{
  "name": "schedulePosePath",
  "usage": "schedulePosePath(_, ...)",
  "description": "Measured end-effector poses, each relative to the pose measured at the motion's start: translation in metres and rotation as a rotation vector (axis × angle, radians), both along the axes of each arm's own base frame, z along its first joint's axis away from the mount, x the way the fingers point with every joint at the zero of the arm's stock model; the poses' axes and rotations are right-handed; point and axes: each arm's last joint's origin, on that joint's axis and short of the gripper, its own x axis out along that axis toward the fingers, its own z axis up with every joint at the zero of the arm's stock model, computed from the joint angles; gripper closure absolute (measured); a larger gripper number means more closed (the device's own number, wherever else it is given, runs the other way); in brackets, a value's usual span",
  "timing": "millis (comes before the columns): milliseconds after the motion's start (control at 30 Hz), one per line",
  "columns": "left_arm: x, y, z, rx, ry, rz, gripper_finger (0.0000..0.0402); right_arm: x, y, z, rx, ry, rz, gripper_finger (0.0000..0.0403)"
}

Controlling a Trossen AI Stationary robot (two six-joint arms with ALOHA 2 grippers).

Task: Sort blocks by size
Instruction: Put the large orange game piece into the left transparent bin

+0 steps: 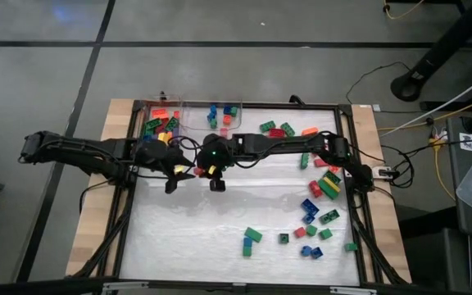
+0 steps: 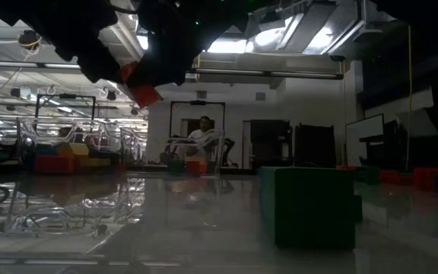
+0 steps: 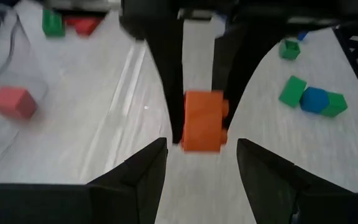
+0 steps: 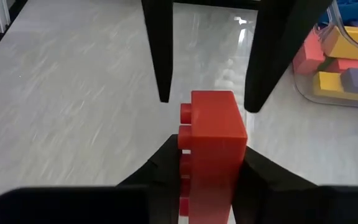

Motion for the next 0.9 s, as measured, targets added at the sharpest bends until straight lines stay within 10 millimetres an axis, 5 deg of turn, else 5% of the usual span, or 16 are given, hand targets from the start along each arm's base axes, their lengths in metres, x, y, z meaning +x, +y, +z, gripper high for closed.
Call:
schedulePosePath(267, 0.002, 0.0, 0.003, 0.008, -0.037, -0.005, 0.0218, 0.0, 0.0, 0.0, 0.017, -0.001, -0.016, 0.0286)
schedulePosePath(900, 0.014, 0.001, -0.006, 0.02, -0.004, 0.01, 0.0218, 0.002, 0.0, 0.004, 0.018, -0.032, -0.019, 0.0297)
